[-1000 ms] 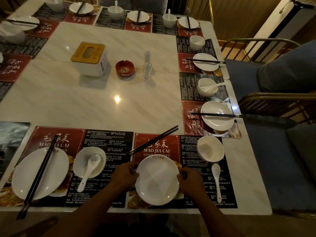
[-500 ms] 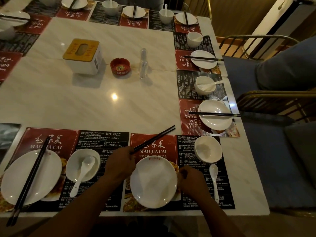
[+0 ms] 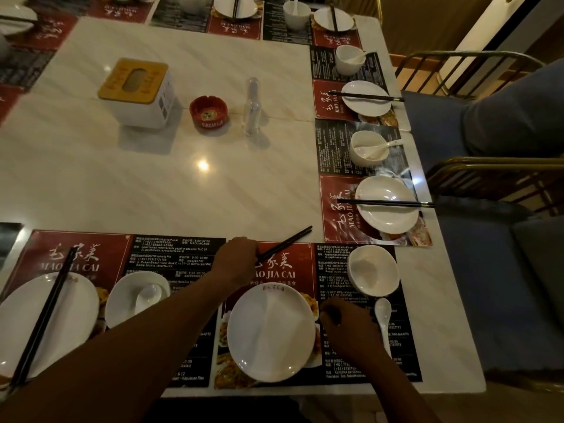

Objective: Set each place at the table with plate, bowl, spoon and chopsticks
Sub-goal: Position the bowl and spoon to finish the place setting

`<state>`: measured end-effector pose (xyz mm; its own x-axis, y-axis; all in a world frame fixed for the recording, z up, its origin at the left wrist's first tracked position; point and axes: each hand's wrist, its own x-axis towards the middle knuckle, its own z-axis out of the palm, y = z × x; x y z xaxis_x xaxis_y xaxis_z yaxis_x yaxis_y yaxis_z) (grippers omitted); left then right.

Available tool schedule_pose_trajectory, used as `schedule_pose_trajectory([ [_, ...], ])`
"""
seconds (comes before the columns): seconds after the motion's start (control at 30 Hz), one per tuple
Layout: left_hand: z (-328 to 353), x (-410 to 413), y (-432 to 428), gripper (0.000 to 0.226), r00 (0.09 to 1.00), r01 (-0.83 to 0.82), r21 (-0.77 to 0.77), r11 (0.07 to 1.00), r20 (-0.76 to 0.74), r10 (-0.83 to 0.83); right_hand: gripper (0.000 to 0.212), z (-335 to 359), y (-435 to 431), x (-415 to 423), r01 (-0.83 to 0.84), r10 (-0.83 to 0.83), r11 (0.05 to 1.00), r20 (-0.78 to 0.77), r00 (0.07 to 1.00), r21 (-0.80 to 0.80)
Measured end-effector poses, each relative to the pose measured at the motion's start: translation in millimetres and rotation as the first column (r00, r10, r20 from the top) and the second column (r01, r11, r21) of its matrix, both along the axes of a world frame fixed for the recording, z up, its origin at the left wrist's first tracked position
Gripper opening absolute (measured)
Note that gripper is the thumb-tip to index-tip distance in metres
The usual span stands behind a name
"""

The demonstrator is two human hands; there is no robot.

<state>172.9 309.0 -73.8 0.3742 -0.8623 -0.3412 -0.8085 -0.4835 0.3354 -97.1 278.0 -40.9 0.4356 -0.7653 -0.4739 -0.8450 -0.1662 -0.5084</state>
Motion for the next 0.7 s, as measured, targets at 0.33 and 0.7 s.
schedule_pose_trajectory([
  [0.33, -8, -6, -2, 0.031, 0.999, 0.037, 0.012, 0.999, -0.009, -0.037, 0.017, -8, -36, 66, 0.014, -0.015, 0.999, 0.032, 0.999, 0.038],
  [0.7, -13, -21, 2, 0.028, 0.999, -0.037, -0.076, 0.996, -0.016, 0.035, 0.018, -18, -49, 85, 0.066, -0.068, 0.993, 0.020, 0.997, 0.096],
])
